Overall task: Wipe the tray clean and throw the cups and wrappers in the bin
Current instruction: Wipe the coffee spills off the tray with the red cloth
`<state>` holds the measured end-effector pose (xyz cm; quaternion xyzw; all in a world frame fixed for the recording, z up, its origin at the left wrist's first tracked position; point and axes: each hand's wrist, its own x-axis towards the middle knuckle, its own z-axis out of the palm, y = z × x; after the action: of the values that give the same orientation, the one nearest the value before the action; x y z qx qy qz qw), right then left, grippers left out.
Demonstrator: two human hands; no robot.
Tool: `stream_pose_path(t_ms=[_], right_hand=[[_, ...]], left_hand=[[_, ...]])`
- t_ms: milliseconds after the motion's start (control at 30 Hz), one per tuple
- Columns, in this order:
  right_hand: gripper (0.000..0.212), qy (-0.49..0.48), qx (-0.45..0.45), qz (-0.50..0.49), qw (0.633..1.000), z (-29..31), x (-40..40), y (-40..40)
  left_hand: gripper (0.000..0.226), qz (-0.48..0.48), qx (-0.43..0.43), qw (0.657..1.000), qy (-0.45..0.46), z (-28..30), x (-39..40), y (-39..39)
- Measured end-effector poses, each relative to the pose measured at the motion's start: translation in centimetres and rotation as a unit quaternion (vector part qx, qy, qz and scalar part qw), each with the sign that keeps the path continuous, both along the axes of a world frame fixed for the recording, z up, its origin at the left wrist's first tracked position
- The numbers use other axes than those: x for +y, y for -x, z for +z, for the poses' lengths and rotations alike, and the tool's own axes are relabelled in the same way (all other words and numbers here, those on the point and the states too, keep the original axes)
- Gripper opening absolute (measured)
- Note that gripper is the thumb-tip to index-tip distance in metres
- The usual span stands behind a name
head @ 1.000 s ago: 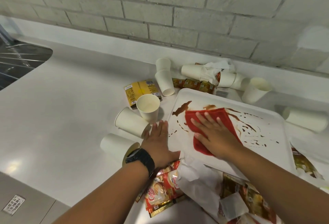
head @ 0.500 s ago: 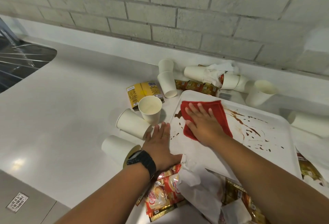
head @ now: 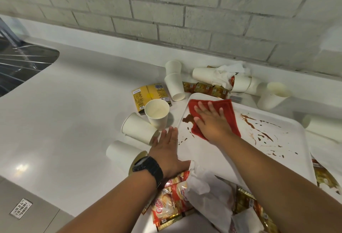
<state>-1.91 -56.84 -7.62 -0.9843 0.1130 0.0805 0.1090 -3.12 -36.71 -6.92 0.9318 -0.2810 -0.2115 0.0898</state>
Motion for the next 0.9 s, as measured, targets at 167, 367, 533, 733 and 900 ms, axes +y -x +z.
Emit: stream_pose_path(t_ms=[167, 367, 533, 733, 900], right_hand=[[0.050, -0.087, -0.009, 0.031, 0.996, 0.9, 0.8, 3.3], [0.050, -0.243, -0.027, -0.090, 0.966, 3.5, 3.3, 2.7], [0.064, -0.047, 0.003, -0.011, 0.999, 0.0, 4.7, 1.1], [0.064, 0.033, -0.008, 0.015, 0.999, -0.9, 5.0, 1.3], [0.052, 0.004, -0.001, 0.117, 0.993, -0.1, 3.6, 3.2]], left_hand=[[0.107, -0.001, -0.005, 1.000, 0.008, -0.3, 0.2, 0.0], [0.106, -0.008, -0.016, 1.000, 0.015, -0.4, 0.3, 0.0], [0.105, -0.003, -0.019, 1.000, 0.009, -0.6, 0.2, 0.0], [0.104, -0.001, -0.016, 1.000, 0.004, -0.7, 0.2, 0.0], [0.105, 0.001, 0.002, 1.000, 0.013, -0.2, 0.3, 0.1]])
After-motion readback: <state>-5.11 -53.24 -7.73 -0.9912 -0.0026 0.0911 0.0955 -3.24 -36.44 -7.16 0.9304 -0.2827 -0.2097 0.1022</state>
